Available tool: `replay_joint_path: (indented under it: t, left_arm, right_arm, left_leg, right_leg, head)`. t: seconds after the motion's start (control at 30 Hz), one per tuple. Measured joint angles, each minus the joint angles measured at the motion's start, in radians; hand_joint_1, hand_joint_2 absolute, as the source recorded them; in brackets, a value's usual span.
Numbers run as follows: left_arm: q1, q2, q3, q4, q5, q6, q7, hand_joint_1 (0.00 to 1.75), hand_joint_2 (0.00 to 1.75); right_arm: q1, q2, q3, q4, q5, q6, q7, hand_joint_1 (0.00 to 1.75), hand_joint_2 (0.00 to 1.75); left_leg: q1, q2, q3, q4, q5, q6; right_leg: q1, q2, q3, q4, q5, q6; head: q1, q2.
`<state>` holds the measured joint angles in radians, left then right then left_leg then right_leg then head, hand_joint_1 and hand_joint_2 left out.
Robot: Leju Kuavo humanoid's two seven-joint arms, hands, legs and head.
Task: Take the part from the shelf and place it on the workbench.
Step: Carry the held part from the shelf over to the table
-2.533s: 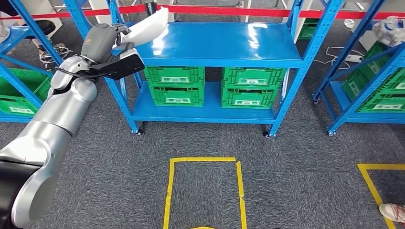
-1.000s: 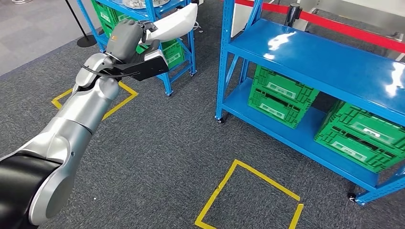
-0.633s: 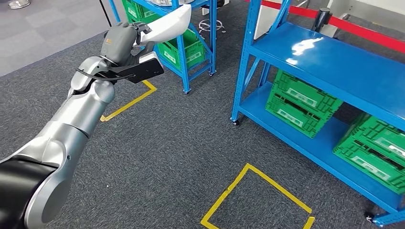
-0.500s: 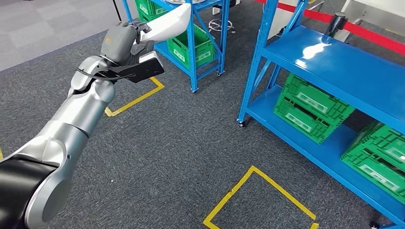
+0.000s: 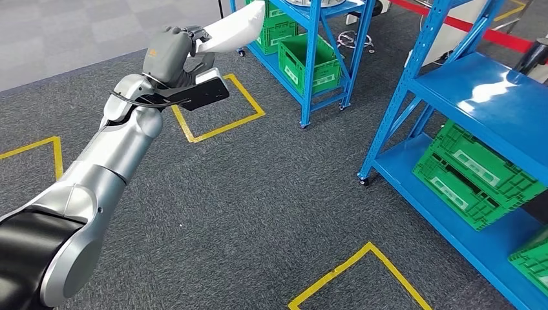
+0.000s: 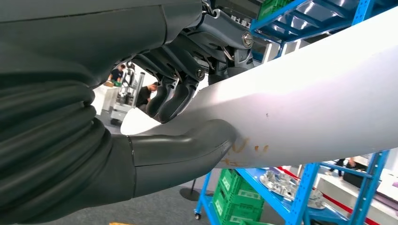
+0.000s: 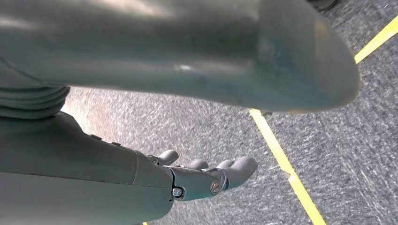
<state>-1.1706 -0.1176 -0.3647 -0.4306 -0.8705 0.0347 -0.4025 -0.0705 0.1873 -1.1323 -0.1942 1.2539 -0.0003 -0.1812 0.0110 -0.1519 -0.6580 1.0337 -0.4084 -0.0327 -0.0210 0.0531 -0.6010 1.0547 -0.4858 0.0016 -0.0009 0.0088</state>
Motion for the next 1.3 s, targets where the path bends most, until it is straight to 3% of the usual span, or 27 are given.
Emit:
replay_joint_path:
  t: [0.03,0.07,0.13,0.17,0.23,0.27,0.3,0.37,0.43,0.5,0.53,0.6,0.67,0.73,0.77,0.8,0.87,0.93,1.0,1.03,1.1,1.17,1.23,1.27,1.3]
  left_arm:
    - [0.0,0.003,0.0,0.0,-0.001,0.0,0.001,1.45,1.75]
    - [-0.001,0.006,0.0,0.0,-0.001,0.0,0.002,1.45,1.75]
    - [-0.003,0.006,0.0,0.001,-0.001,0.0,0.003,1.45,1.75]
    - [-0.003,0.005,0.0,0.002,-0.002,0.0,0.003,1.45,1.75]
    - [0.0,0.003,0.0,0.006,-0.004,0.0,0.004,1.45,1.75]
    - [0.0,0.003,0.0,0.007,-0.005,0.0,0.006,1.45,1.75]
    - [-0.001,0.003,0.0,0.008,-0.007,0.0,0.007,1.45,1.75]
    - [-0.005,0.002,0.0,0.006,-0.009,0.0,0.009,1.45,1.75]
    - [-0.011,-0.001,0.0,0.005,-0.011,0.0,0.01,1.45,1.75]
    - [-0.014,0.001,0.0,0.005,-0.015,0.0,0.01,1.45,1.75]
    - [-0.015,0.002,0.0,0.005,-0.016,-0.001,0.011,1.45,1.75]
    - [-0.019,0.001,0.0,0.004,-0.018,-0.003,0.012,1.45,1.75]
    - [-0.021,-0.006,-0.001,0.005,-0.018,-0.008,0.012,1.45,1.75]
    - [-0.017,-0.011,-0.001,0.008,-0.019,-0.012,0.012,1.45,1.75]
    - [-0.016,-0.012,-0.001,0.008,-0.019,-0.013,0.012,1.45,1.75]
    - [-0.016,-0.012,-0.001,0.009,-0.019,-0.014,0.013,1.45,1.75]
    - [-0.018,-0.012,-0.001,0.008,-0.019,-0.014,0.014,1.45,1.75]
    - [-0.02,-0.012,-0.001,0.008,-0.019,-0.014,0.014,1.45,1.75]
    - [-0.021,-0.008,-0.001,0.008,-0.019,-0.014,0.013,1.45,1.75]
    - [-0.021,-0.005,-0.001,0.008,-0.019,-0.014,0.013,1.45,1.75]
    - [-0.023,0.002,-0.001,0.008,-0.02,-0.017,0.014,1.45,1.75]
    - [-0.026,0.003,-0.001,0.009,-0.02,-0.023,0.017,1.45,1.75]
    - [-0.025,0.006,-0.001,0.013,-0.021,-0.027,0.019,1.45,1.75]
    - [-0.024,0.008,-0.002,0.016,-0.021,-0.029,0.02,1.45,1.75]
    - [-0.024,0.011,-0.002,0.017,-0.021,-0.03,0.021,1.45,1.75]
  right_arm:
    - [0.0,0.0,0.0,0.0,0.0,0.0,0.0,0.0,0.0]
    - [-0.001,0.0,0.0,0.0,0.0,0.0,0.0,0.0,0.0]
    - [0.001,0.001,-0.001,0.0,0.001,-0.001,0.0,0.0,0.0]
    - [0.002,0.001,-0.001,0.0,0.001,-0.001,0.0,0.0,0.0]
    - [0.003,0.001,-0.001,0.0,0.002,-0.001,0.0,0.0,0.0]
    - [0.002,0.001,-0.001,0.0,0.002,-0.001,-0.001,0.0,0.0]
    - [0.002,0.001,-0.001,0.0,0.003,-0.001,-0.001,0.0,0.0]
    - [0.001,0.001,-0.001,0.0,0.004,-0.001,-0.001,0.0,0.0]
    - [0.001,0.001,-0.001,0.0,0.005,-0.001,-0.001,0.0,0.0]
    - [0.0,0.002,-0.001,0.0,0.006,-0.001,-0.001,0.0,0.0]
    - [-0.001,0.003,-0.001,0.0,0.006,-0.001,-0.002,0.0,0.0]
    - [-0.002,0.004,-0.001,0.0,0.007,-0.002,-0.003,0.0,0.0]
    - [0.001,0.004,-0.001,0.0,0.007,-0.003,-0.003,0.0,0.0]
    - [0.004,0.004,-0.002,0.0,0.007,-0.003,-0.003,0.0,0.0]
    - [0.004,0.004,-0.002,0.0,0.007,-0.003,-0.003,0.0,0.0]
    - [0.004,0.003,-0.002,0.0,0.007,-0.004,-0.003,0.0,0.0]
    - [0.004,0.003,-0.002,0.0,0.007,-0.004,-0.004,0.0,0.0]
    - [0.002,0.004,-0.002,0.0,0.007,-0.005,-0.006,0.0,0.0]
    - [0.001,0.004,-0.002,0.0,0.008,-0.007,-0.007,0.0,0.0]
    - [0.0,0.004,-0.002,0.0,0.009,-0.008,-0.007,0.0,0.0]
    - [0.0,0.005,-0.002,0.0,0.01,-0.009,-0.007,0.0,0.0]
    - [0.002,0.005,-0.002,0.0,0.014,-0.008,-0.007,0.0,0.0]
    - [0.004,0.005,-0.002,0.0,0.017,-0.006,-0.007,0.0,0.0]
    - [0.004,0.004,-0.002,0.0,0.018,-0.005,-0.007,0.0,0.0]
    - [0.004,0.004,-0.002,0.0,0.018,-0.004,-0.007,0.0,0.0]
  left_leg:
    - [-0.001,0.01,-0.005,0.004,-0.002,-0.005]
    - [-0.002,0.035,-0.016,0.024,-0.014,-0.009]
    - [-0.007,0.106,-0.062,0.124,-0.067,-0.012]
    - [-0.007,0.127,-0.092,0.19,-0.097,-0.013]
    - [-0.007,0.143,-0.122,0.262,-0.116,-0.011]
    - [-0.007,0.147,-0.109,0.243,-0.101,-0.007]
    - [-0.009,0.154,-0.076,0.189,-0.074,-0.002]
    - [-0.02,0.2,-0.001,0.057,-0.037,0.014]
    - [-0.031,0.23,0.03,-0.001,-0.031,0.027]
    - [-0.033,0.209,0.031,-0.005,-0.025,0.034]
    - [-0.031,0.196,0.034,-0.011,-0.022,0.038]
    - [-0.023,0.171,0.04,-0.021,-0.014,0.047]
    - [-0.019,0.145,0.039,-0.023,-0.01,0.053]
    - [-0.018,0.115,0.036,-0.019,-0.009,0.055]
    - [-0.018,0.099,0.034,-0.016,-0.01,0.054]
    - [-0.017,0.084,0.033,-0.012,-0.01,0.052]
    - [-0.015,0.057,0.028,-0.002,-0.012,0.045]
    - [-0.014,0.033,0.019,0.004,-0.011,0.031]
    - [-0.011,0.011,0.01,0.0,-0.005,0.016]
    - [-0.01,0.01,0.006,0.001,-0.004,0.011]
    - [-0.012,0.053,-0.015,0.04,-0.028,0.003]
    - [-0.013,0.116,-0.066,0.151,-0.086,-0.002]
    - [-0.009,0.139,-0.116,0.26,-0.125,-0.007]
    - [-0.007,0.143,-0.122,0.273,-0.122,-0.008]
    - [-0.006,0.148,-0.105,0.244,-0.101,-0.008]
  right_leg:
    - [0.0,-0.012,0.002,-0.004,0.003,-0.007]
    - [-0.001,-0.024,0.004,-0.007,0.006,-0.014]
    - [0.002,-0.049,0.005,-0.011,0.009,-0.023]
    - [0.005,-0.062,0.005,-0.011,0.008,-0.026]
    - [0.01,-0.091,0.005,-0.011,0.006,-0.029]
    - [0.012,-0.104,0.005,-0.011,0.006,-0.03]
    - [0.014,-0.117,0.006,-0.011,0.005,-0.03]
    - [0.019,-0.142,0.008,-0.011,0.002,-0.028]
    - [0.021,-0.164,0.012,-0.013,0.001,-0.02]
    - [0.021,-0.188,0.018,-0.017,-0.001,-0.009]
    - [0.019,-0.185,0.021,-0.014,-0.005,-0.004]
    - [0.015,-0.137,0.002,0.035,-0.038,0.005]
    - [0.011,-0.076,-0.057,0.158,-0.095,0.012]
    - [0.01,-0.059,-0.109,0.253,-0.12,0.016]
    - [0.009,-0.057,-0.111,0.247,-0.103,0.016]
    - [0.007,-0.052,-0.093,0.204,-0.072,0.016]
    - [0.002,-0.018,-0.032,0.07,-0.012,0.017]
    - [0.0,0.009,0.001,-0.001,0.004,0.014]
    - [0.003,-0.004,0.003,-0.007,0.005,0.003]
    - [0.003,-0.016,0.005,-0.01,0.008,-0.004]
    - [0.002,-0.039,0.009,-0.02,0.015,-0.019]
    - [0.005,-0.062,0.01,-0.023,0.016,-0.027]
    - [0.007,-0.089,0.01,-0.023,0.014,-0.029]
    - [0.007,-0.102,0.01,-0.023,0.013,-0.029]
    - [0.007,-0.115,0.011,-0.022,0.011,-0.028]
  head:
    - [-0.002,0.0]
    - [-0.006,0.0]
    - [-0.015,0.0]
    - [-0.018,0.0]
    - [-0.019,0.0]
    - [-0.019,0.0]
    - [-0.02,0.0]
    - [-0.019,0.0]
    - [-0.02,0.0]
    - [-0.021,0.0]
    - [-0.02,0.0]
    - [-0.017,0.0]
    - [-0.012,0.0]
    - [-0.008,0.0]
    - [-0.007,0.0]
    - [-0.006,0.0]
    - [-0.005,0.0]
    - [-0.004,0.0]
    - [-0.004,0.0]
    - [-0.003,0.0]
    - [-0.01,0.0]
    - [-0.018,0.0]
    - [-0.019,0.0]
    - [-0.019,0.0]
    - [-0.019,0.0]
